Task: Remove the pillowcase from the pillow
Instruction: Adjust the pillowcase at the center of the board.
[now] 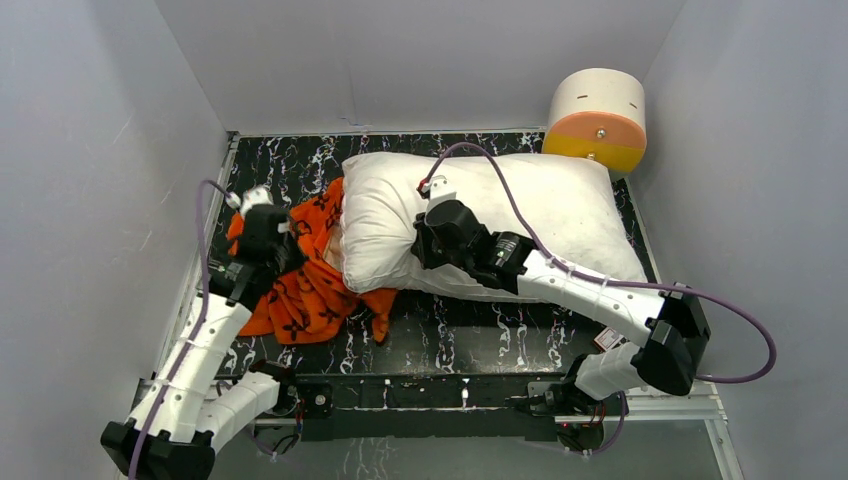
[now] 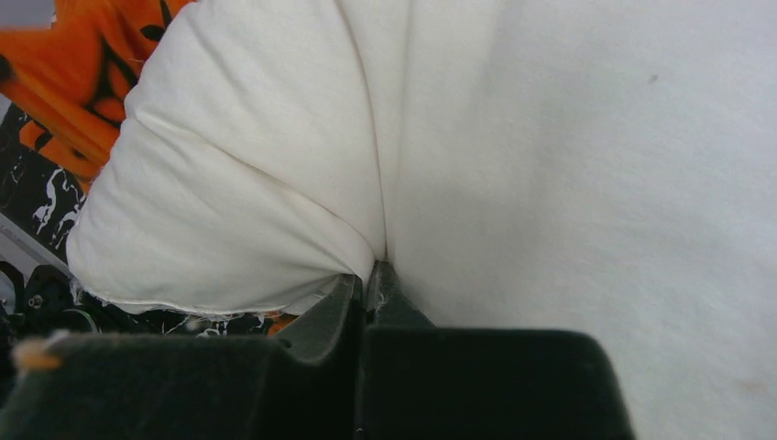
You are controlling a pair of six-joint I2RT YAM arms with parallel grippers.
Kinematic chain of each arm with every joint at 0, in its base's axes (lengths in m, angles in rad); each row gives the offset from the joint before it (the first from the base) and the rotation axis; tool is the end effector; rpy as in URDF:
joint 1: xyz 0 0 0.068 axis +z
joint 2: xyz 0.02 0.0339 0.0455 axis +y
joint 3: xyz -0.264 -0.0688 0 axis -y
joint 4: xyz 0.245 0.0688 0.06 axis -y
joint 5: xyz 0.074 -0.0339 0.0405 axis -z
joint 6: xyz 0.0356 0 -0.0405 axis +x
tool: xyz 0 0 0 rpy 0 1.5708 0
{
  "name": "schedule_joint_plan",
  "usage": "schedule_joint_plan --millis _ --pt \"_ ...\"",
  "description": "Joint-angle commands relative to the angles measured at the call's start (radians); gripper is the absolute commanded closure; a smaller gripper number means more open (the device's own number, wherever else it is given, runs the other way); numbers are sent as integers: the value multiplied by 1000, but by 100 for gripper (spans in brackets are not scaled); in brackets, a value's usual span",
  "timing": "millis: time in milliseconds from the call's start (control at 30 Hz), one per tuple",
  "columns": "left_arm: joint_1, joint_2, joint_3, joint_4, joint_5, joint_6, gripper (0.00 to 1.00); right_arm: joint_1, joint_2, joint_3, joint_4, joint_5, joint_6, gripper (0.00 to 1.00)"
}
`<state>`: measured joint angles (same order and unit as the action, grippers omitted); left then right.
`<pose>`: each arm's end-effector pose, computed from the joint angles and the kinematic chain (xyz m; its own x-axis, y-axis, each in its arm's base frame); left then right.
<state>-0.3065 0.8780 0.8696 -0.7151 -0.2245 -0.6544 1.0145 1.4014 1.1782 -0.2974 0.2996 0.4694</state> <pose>0.1724 -0.0463 0.3026 -0.5830 -0.4379 -0.6844 -0.2770 0.8990 -0.3393 0.1786 0.2674 0.3243 -0.5401 -0.0501 -0.8401 -0.4842 0.8349 0.2615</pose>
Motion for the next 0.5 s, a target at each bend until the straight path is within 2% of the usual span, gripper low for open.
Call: schedule_joint_plan --millis 0,233,333,433,467 --pt "37 63 363 -75 -496 217 100 -17 -78 -8 58 43 18 99" --pt "89 180 778 75 -765 531 100 -17 -93 -53 75 -28 54 99" --pt "89 198 848 79 -690 582 100 -16 -81 -68 102 -85 66 99" --pt "89 221 825 -37 -591 506 100 -15 -46 -61 112 -141 76 99" --pt "89 213 797 -62 -613 470 100 -10 -33 -53 115 -165 74 99"
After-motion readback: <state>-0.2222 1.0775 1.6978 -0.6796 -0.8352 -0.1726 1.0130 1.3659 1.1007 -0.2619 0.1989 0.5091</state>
